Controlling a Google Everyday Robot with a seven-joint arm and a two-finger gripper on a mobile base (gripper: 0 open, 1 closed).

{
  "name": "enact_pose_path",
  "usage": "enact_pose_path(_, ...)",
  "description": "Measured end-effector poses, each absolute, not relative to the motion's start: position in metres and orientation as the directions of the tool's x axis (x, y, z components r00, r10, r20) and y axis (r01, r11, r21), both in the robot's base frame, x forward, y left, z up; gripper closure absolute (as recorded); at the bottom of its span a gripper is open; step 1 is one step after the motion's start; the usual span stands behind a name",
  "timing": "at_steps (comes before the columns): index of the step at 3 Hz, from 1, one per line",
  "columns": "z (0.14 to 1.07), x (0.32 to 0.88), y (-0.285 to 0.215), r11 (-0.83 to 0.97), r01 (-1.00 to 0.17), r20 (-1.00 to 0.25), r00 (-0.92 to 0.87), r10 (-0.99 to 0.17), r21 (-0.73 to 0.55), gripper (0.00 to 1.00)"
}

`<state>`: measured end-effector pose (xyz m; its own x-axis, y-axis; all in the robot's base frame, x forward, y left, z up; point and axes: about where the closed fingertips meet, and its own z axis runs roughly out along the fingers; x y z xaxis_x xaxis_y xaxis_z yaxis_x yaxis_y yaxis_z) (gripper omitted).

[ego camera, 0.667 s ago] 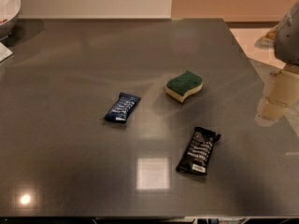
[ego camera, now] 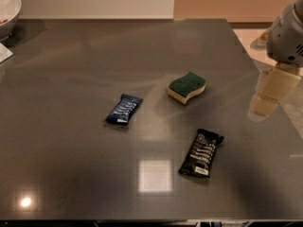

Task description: Move sponge near rxbar chocolate

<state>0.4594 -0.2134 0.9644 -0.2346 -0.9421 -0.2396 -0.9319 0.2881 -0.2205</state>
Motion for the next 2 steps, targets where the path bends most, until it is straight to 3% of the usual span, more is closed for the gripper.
enact_pose_path(2,0.921,0.518,-0.201,0.319,-0.937,-0.320,-0.262,-0.910,-0.142,0.00)
